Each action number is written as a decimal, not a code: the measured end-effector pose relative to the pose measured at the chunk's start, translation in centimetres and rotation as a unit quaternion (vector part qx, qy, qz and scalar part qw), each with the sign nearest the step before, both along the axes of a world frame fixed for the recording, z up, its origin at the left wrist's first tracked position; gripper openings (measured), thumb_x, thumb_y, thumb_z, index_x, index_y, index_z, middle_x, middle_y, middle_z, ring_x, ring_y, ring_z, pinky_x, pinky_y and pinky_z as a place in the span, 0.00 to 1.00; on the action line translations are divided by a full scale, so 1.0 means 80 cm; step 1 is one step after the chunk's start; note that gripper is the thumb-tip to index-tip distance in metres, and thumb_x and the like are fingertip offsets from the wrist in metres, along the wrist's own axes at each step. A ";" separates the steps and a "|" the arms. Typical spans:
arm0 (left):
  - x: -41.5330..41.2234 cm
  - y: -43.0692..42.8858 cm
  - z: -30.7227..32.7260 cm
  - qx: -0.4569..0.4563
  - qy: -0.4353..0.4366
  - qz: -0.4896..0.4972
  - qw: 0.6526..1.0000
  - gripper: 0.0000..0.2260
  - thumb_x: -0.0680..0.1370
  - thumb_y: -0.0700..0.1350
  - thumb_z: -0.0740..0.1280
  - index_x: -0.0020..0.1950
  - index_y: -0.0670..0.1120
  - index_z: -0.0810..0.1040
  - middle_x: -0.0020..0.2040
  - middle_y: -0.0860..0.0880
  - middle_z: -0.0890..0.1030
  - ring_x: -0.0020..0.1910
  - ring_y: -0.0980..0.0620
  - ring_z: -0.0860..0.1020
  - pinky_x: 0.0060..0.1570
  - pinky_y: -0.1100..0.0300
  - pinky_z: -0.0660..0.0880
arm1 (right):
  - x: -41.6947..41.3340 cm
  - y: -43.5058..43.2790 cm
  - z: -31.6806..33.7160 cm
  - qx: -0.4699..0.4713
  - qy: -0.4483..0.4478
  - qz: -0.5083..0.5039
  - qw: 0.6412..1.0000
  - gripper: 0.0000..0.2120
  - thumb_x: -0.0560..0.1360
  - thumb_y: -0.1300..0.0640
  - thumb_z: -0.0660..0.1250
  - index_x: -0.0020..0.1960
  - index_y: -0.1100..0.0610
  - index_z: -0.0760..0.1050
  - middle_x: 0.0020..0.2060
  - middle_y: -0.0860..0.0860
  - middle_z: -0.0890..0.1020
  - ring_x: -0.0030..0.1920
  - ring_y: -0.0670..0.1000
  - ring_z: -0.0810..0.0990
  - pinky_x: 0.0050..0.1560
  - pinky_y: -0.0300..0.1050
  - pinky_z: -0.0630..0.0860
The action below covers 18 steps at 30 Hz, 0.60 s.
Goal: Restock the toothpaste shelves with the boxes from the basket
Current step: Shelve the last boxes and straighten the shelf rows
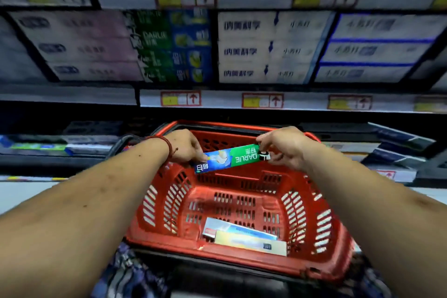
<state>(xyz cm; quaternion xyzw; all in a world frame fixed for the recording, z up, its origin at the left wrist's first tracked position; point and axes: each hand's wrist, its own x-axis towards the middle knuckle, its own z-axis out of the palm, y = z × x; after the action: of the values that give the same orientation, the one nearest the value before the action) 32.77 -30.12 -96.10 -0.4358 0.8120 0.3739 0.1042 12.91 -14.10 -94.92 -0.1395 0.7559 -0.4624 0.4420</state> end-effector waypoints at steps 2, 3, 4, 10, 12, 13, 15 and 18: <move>0.004 0.003 0.021 0.050 0.043 0.009 0.998 0.08 0.74 0.49 0.78 0.39 0.46 0.84 0.29 0.49 0.78 0.30 0.50 0.73 0.36 0.60 0.69 | -0.006 0.008 0.028 -0.050 0.014 -0.054 0.997 0.09 0.69 0.72 0.68 0.47 0.61 0.81 0.40 0.58 0.76 0.31 0.49 0.69 0.34 0.43 0.68; 0.007 0.007 0.029 0.080 0.068 0.017 0.994 0.09 0.74 0.49 0.78 0.38 0.46 0.83 0.29 0.47 0.76 0.29 0.50 0.71 0.37 0.58 0.67 | -0.007 0.011 0.041 -0.073 0.017 -0.075 0.994 0.08 0.71 0.70 0.69 0.47 0.61 0.80 0.41 0.58 0.77 0.34 0.50 0.72 0.33 0.41 0.71; 0.010 0.012 0.034 0.108 0.098 0.023 0.989 0.09 0.75 0.47 0.77 0.38 0.46 0.83 0.31 0.44 0.74 0.28 0.51 0.70 0.36 0.58 0.66 | -0.008 0.013 0.049 -0.097 0.011 -0.088 0.991 0.07 0.72 0.69 0.68 0.47 0.60 0.79 0.42 0.58 0.78 0.37 0.51 0.75 0.33 0.39 0.74; 0.022 0.046 0.061 0.250 0.249 0.080 0.933 0.14 0.65 0.43 0.78 0.48 0.40 0.83 0.47 0.37 0.83 0.37 0.50 0.83 0.38 0.59 0.83 | 0.006 0.021 0.090 -0.292 -0.151 -0.149 0.933 0.08 0.74 0.73 0.64 0.46 0.61 0.74 0.41 0.58 0.80 0.48 0.55 0.81 0.60 0.50 0.78; 0.018 0.050 0.070 0.287 0.292 0.086 0.908 0.15 0.69 0.38 0.76 0.54 0.39 0.83 0.50 0.37 0.85 0.40 0.48 0.85 0.41 0.56 0.84 | 0.020 0.020 0.096 -0.323 -0.185 -0.148 0.916 0.10 0.74 0.76 0.63 0.47 0.62 0.74 0.40 0.59 0.81 0.47 0.57 0.82 0.62 0.51 0.78; 0.013 0.052 0.074 0.296 0.318 0.087 0.897 0.16 0.69 0.37 0.75 0.57 0.38 0.82 0.50 0.37 0.85 0.41 0.47 0.85 0.41 0.55 0.84 | 0.030 0.019 0.099 -0.328 -0.192 -0.128 0.916 0.12 0.74 0.77 0.62 0.51 0.63 0.75 0.41 0.60 0.83 0.47 0.58 0.83 0.61 0.52 0.78; 0.003 0.058 0.079 0.280 0.355 0.086 0.888 0.19 0.68 0.34 0.76 0.59 0.38 0.81 0.50 0.38 0.85 0.41 0.48 0.85 0.41 0.57 0.83 | 0.051 0.017 0.101 -0.316 -0.173 -0.060 0.931 0.18 0.74 0.77 0.63 0.60 0.62 0.76 0.42 0.60 0.85 0.44 0.58 0.83 0.57 0.50 0.80; -0.007 0.060 0.078 0.244 0.370 0.097 0.891 0.23 0.67 0.32 0.78 0.60 0.40 0.78 0.49 0.42 0.86 0.43 0.49 0.85 0.39 0.59 0.82 | 0.075 0.015 0.095 -0.265 -0.056 0.032 0.962 0.24 0.74 0.73 0.67 0.61 0.49 0.79 0.48 0.60 0.86 0.41 0.57 0.83 0.47 0.51 0.80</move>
<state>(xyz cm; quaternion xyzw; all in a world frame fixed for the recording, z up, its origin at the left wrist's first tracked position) 32.20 -25.28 -89.86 -0.3032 0.6288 0.7029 -0.1367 18.95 -12.90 -87.30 -0.2493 0.5755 -0.6389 0.4455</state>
